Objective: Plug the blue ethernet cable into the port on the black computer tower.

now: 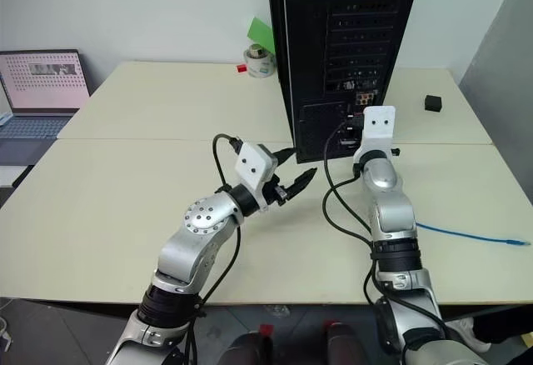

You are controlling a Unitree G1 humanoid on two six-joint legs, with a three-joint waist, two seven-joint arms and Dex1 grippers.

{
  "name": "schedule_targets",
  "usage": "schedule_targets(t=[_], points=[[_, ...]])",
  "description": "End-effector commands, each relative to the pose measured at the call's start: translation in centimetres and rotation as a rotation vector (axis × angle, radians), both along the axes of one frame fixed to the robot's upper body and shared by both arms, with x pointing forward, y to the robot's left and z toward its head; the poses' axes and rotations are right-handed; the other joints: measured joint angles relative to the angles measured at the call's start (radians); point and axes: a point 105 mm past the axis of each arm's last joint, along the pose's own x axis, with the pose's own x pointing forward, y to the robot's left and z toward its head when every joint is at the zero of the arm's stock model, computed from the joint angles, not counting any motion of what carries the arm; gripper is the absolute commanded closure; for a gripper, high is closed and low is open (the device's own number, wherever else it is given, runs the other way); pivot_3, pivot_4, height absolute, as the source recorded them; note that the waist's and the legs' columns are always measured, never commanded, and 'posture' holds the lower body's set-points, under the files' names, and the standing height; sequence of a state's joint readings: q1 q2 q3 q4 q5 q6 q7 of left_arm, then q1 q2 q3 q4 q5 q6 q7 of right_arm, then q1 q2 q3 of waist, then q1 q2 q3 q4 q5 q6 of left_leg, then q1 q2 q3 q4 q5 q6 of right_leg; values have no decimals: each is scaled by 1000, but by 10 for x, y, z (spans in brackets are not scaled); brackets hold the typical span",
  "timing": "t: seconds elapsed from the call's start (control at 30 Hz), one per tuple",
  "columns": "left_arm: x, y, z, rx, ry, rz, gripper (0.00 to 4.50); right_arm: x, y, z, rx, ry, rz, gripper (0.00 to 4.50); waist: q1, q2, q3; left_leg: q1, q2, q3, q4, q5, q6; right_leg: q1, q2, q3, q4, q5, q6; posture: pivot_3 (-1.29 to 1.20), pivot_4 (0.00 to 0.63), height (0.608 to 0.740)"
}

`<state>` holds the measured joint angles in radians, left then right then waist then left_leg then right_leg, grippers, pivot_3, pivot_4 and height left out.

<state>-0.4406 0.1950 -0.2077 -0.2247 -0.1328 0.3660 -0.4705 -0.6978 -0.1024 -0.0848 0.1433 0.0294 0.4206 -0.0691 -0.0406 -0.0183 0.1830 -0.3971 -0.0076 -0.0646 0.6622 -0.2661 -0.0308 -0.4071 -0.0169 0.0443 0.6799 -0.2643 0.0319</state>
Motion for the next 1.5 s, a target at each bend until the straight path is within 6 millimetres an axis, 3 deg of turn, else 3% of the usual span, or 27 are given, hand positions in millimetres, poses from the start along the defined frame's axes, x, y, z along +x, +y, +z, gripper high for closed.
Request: schedule_targets(t=[0.03,0.43,1.13,1.2,1.5], points=[[-4,-2,11,-10,-50,-10,1317,-2,7,25,-15,-90,-1,4500,0,0,0,0,0,0,0,0,0,0,0,0,0,0,0,0,150,740],[-3,-2,11,-15,-49,-2,1317,5,5,24,-41,-90,-35,4500,0,0,0,0,0,0,0,0,0,0,0,0,0,0,0,0,150,740],[-1,1,12,-29,-47,25,1317,13,19,22,-32,-77,39,4500,-16,0,0,1,1,1,0,0,0,0,1,1,1,0,0,0,150,740],[0,2,12,-31,-46,30,1273,13,17,19,-31,-65,49,3812,-16,0,0,1,1,1,0,0,0,0,1,1,1,0,0,0,150,740],[11,19,15,-49,-29,80,1273,1,0,19,-60,-44,116,1834,-7,0,0,-1,0,-1,0,0,0,0,0,0,-1,0,0,0,150,740]])
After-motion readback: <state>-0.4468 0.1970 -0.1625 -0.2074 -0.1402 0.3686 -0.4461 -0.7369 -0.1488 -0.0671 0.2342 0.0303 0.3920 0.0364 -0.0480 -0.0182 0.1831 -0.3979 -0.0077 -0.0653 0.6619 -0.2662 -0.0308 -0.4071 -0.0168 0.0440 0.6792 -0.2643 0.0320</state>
